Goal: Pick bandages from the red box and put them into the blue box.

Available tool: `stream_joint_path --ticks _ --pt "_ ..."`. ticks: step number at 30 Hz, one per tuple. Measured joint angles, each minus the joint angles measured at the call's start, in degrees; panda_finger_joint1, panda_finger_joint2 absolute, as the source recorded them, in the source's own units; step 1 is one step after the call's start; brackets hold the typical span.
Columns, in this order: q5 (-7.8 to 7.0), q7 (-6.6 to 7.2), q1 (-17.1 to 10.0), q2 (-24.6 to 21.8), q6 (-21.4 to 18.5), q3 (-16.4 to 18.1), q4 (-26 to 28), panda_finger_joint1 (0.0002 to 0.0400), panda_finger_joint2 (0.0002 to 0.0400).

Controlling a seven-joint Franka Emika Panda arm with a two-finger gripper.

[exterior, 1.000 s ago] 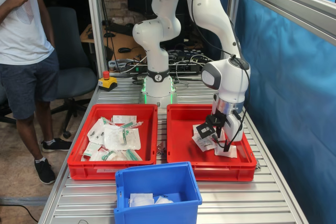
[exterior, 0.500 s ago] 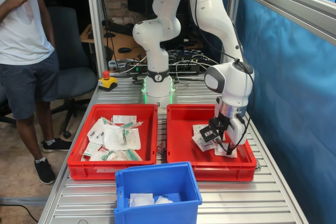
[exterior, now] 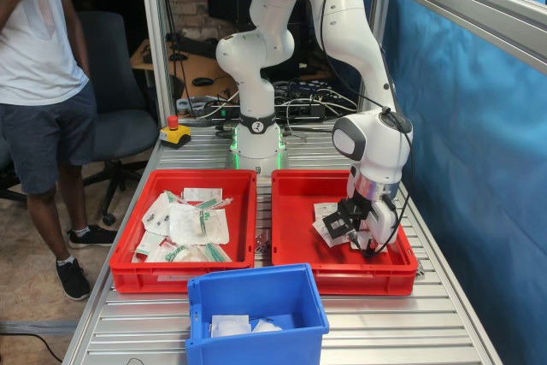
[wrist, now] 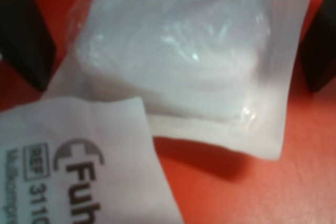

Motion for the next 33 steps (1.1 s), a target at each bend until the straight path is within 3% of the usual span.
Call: stream_joint_path --ticks 20,22,23,27,28,31,32,33 --pt "0.00 0.00 0.00 0.02 0.01 -0.06 0.43 0.0400 0.0400" --pt "0.00 0.00 0.00 0.02 0.01 -0.08 0.47 0.0390 0.0390" --pt "0.00 0.00 0.00 0.02 0.01 -0.09 0.49 0.0343 0.0343" --pt "0.00 0.00 0.00 0.02 0.01 -0.11 0.54 0.0343 0.0343" --pt "0.00 0.00 0.00 0.02 0.01 -0.11 0.56 0.0293 0.0293" --pt "0.00 0.00 0.00 0.02 0.01 -0.13 0.62 0.0293 0.0293" --pt "0.00 0.00 0.00 0.02 0.01 -0.13 0.63 0.0243 0.0243" --pt "0.00 0.00 0.00 0.02 0.01 -0.14 0.63 0.0243 0.0243"
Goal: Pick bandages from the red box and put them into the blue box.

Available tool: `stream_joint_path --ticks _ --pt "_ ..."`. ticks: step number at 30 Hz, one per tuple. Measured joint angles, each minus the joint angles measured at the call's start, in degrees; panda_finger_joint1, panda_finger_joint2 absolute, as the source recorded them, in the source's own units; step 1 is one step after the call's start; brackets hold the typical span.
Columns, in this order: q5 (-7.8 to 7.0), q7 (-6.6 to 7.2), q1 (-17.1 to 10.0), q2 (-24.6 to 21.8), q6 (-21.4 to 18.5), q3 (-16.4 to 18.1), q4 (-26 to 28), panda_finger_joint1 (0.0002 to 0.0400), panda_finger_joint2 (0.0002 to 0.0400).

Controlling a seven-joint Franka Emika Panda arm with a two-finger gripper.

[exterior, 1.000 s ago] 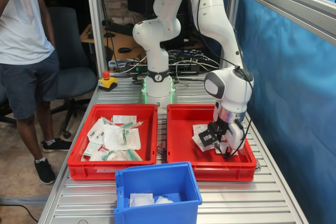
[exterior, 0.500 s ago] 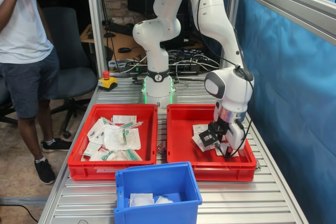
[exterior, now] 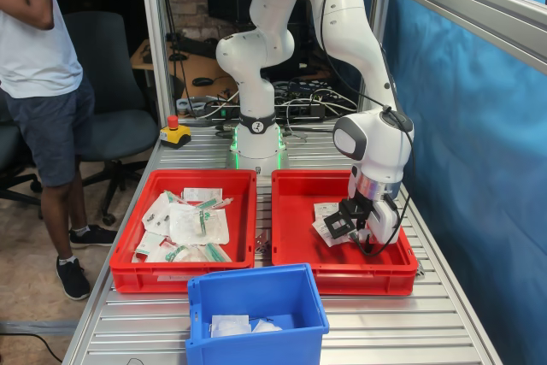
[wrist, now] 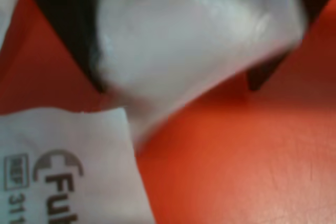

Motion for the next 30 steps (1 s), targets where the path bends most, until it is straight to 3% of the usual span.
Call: stream_joint_path --ticks 3,4,8,9,13,14,17,18,30 --pt "0.00 0.00 0.00 0.00 0.00 0.00 0.04 0.0243 0.0243" --pt "0.00 0.00 0.00 0.00 0.00 -0.01 0.05 0.0193 0.0193" --pt "0.00 0.00 0.00 0.00 0.00 -0.07 0.12 0.0193 0.0193" --pt "0.00 0.00 0.01 0.00 0.00 -0.12 0.14 0.0143 0.0143" --pt "0.00 0.00 0.02 0.00 0.00 -0.25 0.16 0.0143 0.0143" --pt "0.00 0.00 0.03 0.00 0.00 -0.32 0.17 0.0093 0.0093" --pt "0.00 0.00 0.16 0.00 0.00 -0.88 0.18 0.0093 0.0093" --pt "0.00 0.00 0.19 0.00 0.00 -1.13 0.18 0.0065 0.0065" --pt "0.00 0.00 0.21 0.00 0.00 -3.82 0.18 0.0065 0.0065"
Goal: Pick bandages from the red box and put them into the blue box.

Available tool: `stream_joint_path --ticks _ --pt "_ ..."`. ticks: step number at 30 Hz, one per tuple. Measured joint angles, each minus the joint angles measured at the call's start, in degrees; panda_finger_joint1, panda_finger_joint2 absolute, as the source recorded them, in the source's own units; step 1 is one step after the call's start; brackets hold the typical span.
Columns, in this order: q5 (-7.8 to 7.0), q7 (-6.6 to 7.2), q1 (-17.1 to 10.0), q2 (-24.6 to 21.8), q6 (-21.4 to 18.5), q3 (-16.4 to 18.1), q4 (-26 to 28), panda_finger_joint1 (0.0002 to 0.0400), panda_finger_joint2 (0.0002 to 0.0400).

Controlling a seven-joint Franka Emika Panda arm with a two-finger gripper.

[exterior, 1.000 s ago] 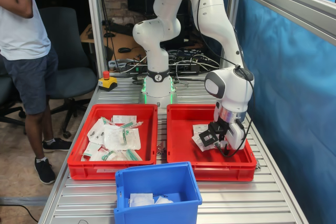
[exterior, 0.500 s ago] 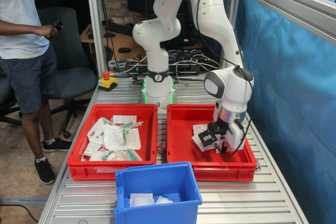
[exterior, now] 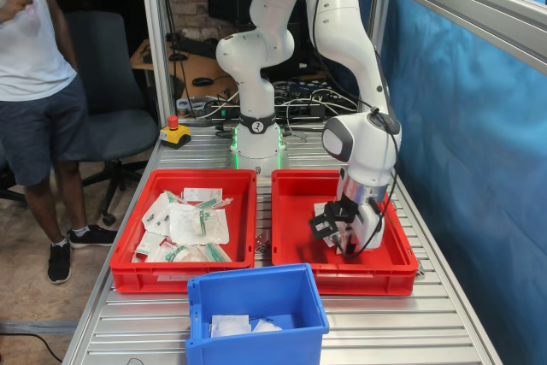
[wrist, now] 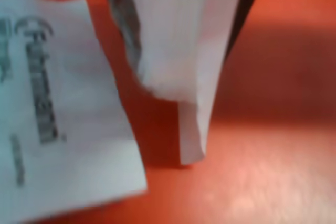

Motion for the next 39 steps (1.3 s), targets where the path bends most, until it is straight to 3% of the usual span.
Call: stream_joint_path --ticks 18,28,39 --pt "0.00 0.00 0.01 -1.68 -5.41 -6.89 0.05 0.0065 0.0065" --pt "0.00 -0.47 0.01 -7.02 -5.97 -9.79 0.05 0.0065 0.0065" --pt "0.00 -1.35 0.02 -16.06 -6.23 -12.79 0.37 0.0065 0.0065"
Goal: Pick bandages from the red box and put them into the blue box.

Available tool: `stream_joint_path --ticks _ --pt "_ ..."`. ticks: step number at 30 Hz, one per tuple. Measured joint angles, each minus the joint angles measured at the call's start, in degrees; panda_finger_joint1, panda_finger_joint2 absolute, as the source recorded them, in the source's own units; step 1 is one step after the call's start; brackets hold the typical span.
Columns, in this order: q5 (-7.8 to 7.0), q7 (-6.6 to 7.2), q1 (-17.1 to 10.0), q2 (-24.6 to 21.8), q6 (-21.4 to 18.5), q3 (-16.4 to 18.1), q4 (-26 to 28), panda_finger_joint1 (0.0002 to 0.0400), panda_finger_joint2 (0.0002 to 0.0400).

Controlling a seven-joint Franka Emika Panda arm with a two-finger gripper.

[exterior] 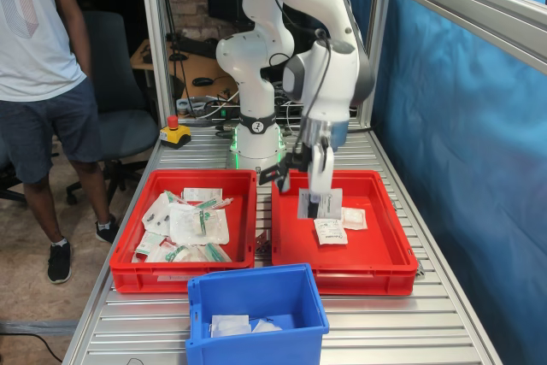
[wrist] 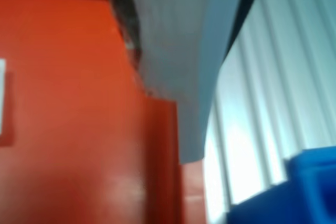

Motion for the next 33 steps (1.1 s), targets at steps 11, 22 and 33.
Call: stream_joint_path --ticks 11,22,33 --pt "0.00 -0.16 0.01 -4.32 -0.08 -6.05 4.20 0.0065 0.0065" --pt "0.00 -0.18 0.01 -4.16 -0.14 -9.95 9.37 0.0065 0.0065" --pt "1.93 -0.19 -0.12 0.36 -0.17 -12.83 18.51 0.0065 0.0065"
